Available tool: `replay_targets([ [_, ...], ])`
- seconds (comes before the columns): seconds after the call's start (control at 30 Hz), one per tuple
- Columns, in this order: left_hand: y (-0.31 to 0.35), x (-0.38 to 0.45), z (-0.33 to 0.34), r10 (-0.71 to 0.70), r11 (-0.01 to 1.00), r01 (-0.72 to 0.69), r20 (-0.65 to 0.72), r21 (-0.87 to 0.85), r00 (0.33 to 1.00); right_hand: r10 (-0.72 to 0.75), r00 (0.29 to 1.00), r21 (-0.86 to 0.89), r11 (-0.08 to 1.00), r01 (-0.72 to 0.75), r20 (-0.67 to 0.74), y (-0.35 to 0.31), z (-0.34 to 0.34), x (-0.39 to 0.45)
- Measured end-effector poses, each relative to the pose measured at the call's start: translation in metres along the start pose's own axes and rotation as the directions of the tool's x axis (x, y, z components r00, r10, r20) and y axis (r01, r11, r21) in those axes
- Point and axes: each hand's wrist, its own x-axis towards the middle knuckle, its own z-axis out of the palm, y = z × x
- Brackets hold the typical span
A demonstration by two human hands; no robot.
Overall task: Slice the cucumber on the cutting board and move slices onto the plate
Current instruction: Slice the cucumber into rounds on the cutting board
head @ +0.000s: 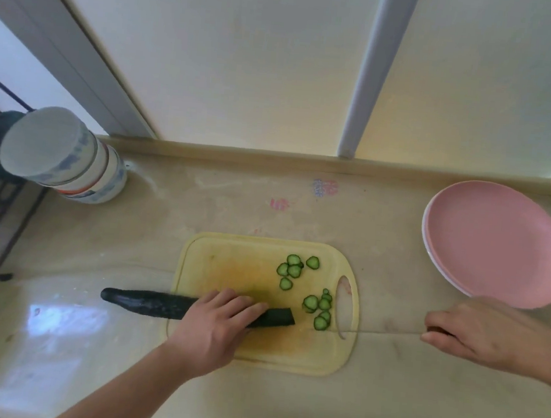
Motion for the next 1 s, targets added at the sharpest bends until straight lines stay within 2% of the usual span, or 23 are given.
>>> replay_targets([
  [0.07,-0.002,-0.005,0.0,0.048,0.999,-0.048,0.011,-0.017,0.999,0.016,1.0,0.033,0.999,-0.016,-0.027,0.005,-0.003,0.007],
  [0.2,-0.001,-0.009,0.003,0.075,0.997,-0.075,0.017,-0.021,0.997,0.082,0.996,0.062,0.995,-0.084,0.032,0.001,-0.019,0.027],
  [0.4,0.005,-0.008,0.003,0.118,0.993,-0.119,-0.005,-0.013,0.993,0.065,0.998,0.154,0.986,-0.062,-0.018,-0.002,-0.008,0.052],
  [0.57,0.033,0.008,0.015,0.147,0.989,-0.147,0.007,-0.016,0.989,0.077,0.997,0.242,0.967,-0.081,0.028,-0.02,-0.013,0.059],
  [0.83,0.053,0.02,0.023,0.09,0.996,-0.09,0.01,0.027,0.996,0.067,0.994,0.349,0.932,-0.094,0.09,-0.035,-0.016,0.073],
  [1.0,0.044,0.014,0.019,0.013,0.998,-0.009,-0.051,0.065,0.999,0.117,0.992,0.379,0.916,-0.129,0.055,-0.024,-0.015,0.075],
])
